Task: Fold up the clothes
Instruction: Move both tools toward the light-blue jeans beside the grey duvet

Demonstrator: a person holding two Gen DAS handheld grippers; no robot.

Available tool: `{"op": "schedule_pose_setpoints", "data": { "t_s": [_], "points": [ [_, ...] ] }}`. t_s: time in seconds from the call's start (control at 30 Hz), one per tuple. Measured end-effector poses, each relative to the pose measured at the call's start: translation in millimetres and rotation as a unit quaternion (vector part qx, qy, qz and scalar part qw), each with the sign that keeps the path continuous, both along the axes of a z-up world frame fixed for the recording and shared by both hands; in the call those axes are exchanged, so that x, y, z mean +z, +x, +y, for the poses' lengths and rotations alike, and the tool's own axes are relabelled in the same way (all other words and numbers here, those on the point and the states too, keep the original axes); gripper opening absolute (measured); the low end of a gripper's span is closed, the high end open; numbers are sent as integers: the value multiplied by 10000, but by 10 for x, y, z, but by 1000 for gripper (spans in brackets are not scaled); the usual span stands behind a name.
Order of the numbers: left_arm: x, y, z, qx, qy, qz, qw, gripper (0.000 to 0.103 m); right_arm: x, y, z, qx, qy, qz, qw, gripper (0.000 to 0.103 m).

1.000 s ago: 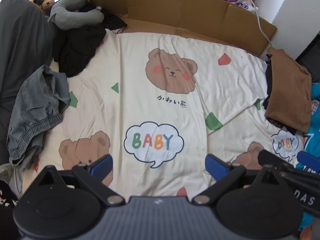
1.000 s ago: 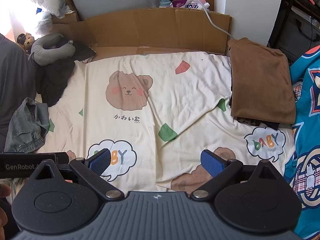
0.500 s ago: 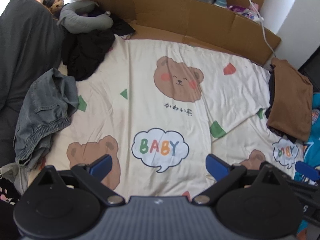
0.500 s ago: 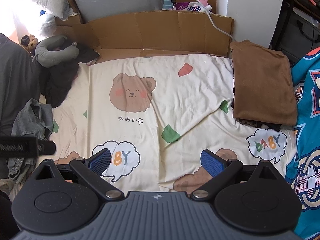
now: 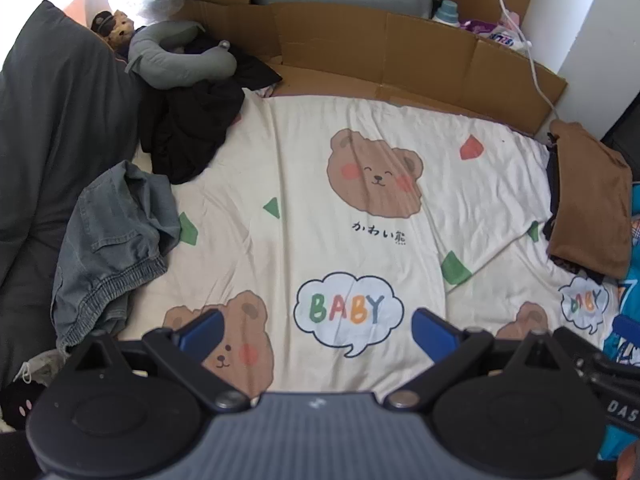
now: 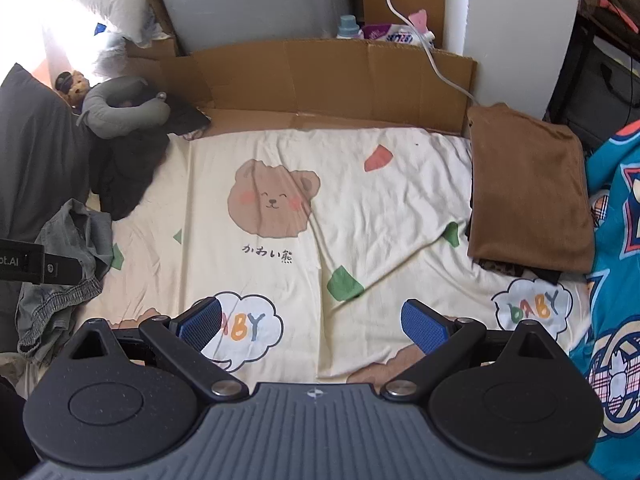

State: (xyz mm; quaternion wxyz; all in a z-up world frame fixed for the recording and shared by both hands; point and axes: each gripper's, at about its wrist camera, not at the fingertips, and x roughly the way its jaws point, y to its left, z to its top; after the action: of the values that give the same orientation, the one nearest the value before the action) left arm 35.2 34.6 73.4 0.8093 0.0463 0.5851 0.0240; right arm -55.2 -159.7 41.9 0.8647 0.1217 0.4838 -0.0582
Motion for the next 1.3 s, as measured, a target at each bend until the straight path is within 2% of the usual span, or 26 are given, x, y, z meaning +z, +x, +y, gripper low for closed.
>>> {"op": "schedule_pose_setpoints", "data": {
  "t_s": [0.3,0.5,0.67,0.87,1.13,1.3],
  "points": [
    [57,5,104,-93,-48,40,9999,101,10,-6,5,55,53,63,10000,100],
    [209,56,196,-114,-163,44,9998,101,83,-11,41,216,70,27,9997,100],
    [453,108,326,-240,-219,-174,9993,101,341,-6,59,278,80,-248,9993,100],
    [732,178,626,99,-338,-397,9986,101,652,84,69,294,149,-556,9979,100],
    [1138,251,1010,250,-390,-806,9957,101,1009,188,138,445,161,-818,9955,100],
    [1378,243,1344,444,-568,-1117,9911,101,1209,190,242,754,5,-1125,9908,100]
  ]
}}
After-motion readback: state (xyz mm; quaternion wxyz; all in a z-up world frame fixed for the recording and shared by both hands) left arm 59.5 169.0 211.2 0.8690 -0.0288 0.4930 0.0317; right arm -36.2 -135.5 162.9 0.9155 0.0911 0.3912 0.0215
